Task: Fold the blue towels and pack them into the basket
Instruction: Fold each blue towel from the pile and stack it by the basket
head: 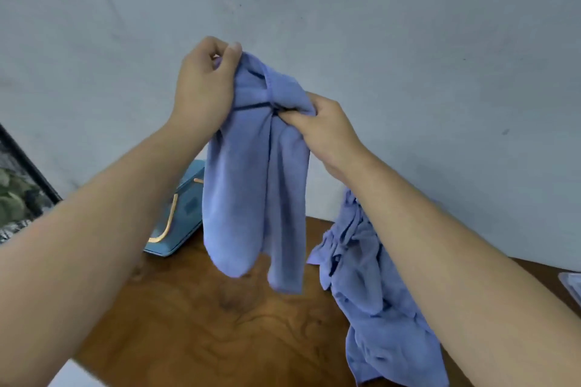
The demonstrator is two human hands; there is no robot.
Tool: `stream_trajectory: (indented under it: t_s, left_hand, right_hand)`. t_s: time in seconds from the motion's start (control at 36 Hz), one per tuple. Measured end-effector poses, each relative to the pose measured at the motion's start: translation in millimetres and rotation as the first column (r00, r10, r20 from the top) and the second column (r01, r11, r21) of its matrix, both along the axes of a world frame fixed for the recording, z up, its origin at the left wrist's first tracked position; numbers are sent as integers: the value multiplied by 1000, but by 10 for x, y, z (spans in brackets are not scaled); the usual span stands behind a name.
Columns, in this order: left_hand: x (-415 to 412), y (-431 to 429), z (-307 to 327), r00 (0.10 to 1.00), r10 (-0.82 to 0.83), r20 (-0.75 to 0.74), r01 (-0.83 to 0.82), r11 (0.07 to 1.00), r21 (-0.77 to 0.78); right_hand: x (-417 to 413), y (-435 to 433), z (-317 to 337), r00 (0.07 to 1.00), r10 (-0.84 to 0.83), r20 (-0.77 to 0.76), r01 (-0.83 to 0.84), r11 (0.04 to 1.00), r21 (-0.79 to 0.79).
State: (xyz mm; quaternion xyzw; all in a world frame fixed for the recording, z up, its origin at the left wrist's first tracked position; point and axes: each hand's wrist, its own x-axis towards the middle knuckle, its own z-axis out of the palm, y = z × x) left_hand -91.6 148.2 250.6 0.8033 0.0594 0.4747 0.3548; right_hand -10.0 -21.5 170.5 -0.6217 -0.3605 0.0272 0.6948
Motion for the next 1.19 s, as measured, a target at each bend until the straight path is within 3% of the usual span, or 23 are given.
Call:
stream_trajectory:
  t_s: [0.11,0.19,0.25,0.31,0.36,0.47,0.53,0.61,0.69,0.78,0.92,1.0,1.08,1.19]
  left_hand:
    - [158,524,-271,996,73,-51,-68,993,98]
    - [354,989,-847,954,110,-277,-66,985,162]
    - [416,1274,-1326,874,113,-472,-42,987,158]
    - [447,1618,-1869,730,89,-677,-30,995,98]
    - [428,1953,-2436,558,99,-824,15,992,129]
    - [53,2057,-3265,167,165,-972,59,982,177]
    - [-106,2075,-3667,73,169,-983,47,984,173]
    - [-185,2066,-4106,108,180,-978,-17,984,179]
    - [-110,1975,-4343,129,235,-963,-25,972,234]
    - [180,2103,-4446,152,275,-949,84,953,290]
    - [944,2636,-4331,260,250,-933,326,887,328]
    - [992,2575,-4357,439,291,-850,217,884,415]
    - [590,2335,-4618,661,227,-715,39,942,335]
    - [331,2222,-4791,698,211,-685,67,932,355]
  right_hand:
    - [118,391,-283,999,-53,1,53,997,-61]
    - [364,670,-820,996,-76,-43,64,970,-235]
    - [495,797,-1304,988,-108,-111,51,905,-423]
    - [551,871,-1824,976,-148,-159,19,786,-618]
    - [552,932,-2319,974,-195,-115,54,693,-719]
    - [379,1175,-3015,979,-200,-49,96,654,-750]
    - [255,1324,-3279,990,-137,7,93,630,-771]
    - [58,1457,-3576,992,-64,106,123,576,-808]
    - [-148,1469,-3817,951,-65,302,289,533,-795]
    - [-436,1379,-3993,898,-77,432,413,483,-772]
    - [-834,1372,-4044,881,-117,458,456,465,-759]
    - [-923,1420,-4031,873,-170,457,482,447,-754]
    - [-993,1490,-4039,864,-195,463,501,417,-759]
    - [-983,1524,-4031,861,-195,469,506,412,-758]
